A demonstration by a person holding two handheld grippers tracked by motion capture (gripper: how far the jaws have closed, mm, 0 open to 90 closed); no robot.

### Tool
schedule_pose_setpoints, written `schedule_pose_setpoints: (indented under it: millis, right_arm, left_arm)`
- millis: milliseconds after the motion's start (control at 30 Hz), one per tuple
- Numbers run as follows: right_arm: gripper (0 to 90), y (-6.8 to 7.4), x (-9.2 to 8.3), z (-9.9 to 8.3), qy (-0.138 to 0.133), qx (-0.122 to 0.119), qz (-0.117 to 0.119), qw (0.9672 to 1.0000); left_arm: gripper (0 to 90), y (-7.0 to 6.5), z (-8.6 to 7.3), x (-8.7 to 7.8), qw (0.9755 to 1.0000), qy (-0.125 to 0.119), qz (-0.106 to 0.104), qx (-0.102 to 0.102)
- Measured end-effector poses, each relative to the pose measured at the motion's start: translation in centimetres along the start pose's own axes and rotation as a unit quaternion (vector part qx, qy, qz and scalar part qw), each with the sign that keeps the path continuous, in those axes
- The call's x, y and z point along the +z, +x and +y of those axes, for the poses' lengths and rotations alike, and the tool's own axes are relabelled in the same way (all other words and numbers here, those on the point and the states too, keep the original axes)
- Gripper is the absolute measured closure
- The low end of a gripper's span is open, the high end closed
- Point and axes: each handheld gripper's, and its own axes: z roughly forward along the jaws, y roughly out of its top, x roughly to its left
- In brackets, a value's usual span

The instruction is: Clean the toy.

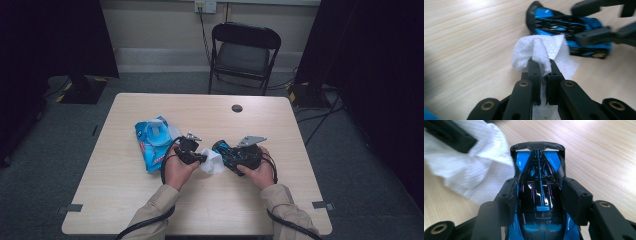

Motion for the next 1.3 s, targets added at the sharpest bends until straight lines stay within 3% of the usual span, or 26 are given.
schedule_pose_setpoints:
  millis: [133,167,267,533,1033,1300]
  right_arm:
    - [47.5,0.0,0.0,0.0,-0.001,0.001,0.001,1.0000]
    - [47.5,0.0,0.0,0.0,-0.002,0.001,0.001,1.0000]
    - [47.5,0.0,0.0,-0.1,-0.003,0.001,0.001,1.0000]
    - [47.5,0.0,0.0,-0.1,-0.005,0.002,0.000,1.0000]
    - [47.4,0.0,0.0,0.0,-0.001,0.001,-0.001,1.0000]
    - [47.4,0.0,0.0,0.0,-0.002,0.001,-0.001,1.0000]
  left_arm:
    - [84.7,0.3,-0.1,1.6,0.9998,0.009,0.016,-0.011]
    - [84.4,0.3,-0.2,2.5,0.9997,0.009,0.013,-0.018]
    - [84.3,0.1,-0.2,3.1,0.9997,0.009,0.013,-0.019]
    - [83.9,-0.8,0.3,3.8,0.9998,0.012,0.015,-0.004]
    - [84.4,-3.6,-0.1,4.2,0.9987,0.024,-0.043,0.017]
    - [84.4,-5.0,-0.2,4.5,0.9975,0.025,-0.057,0.033]
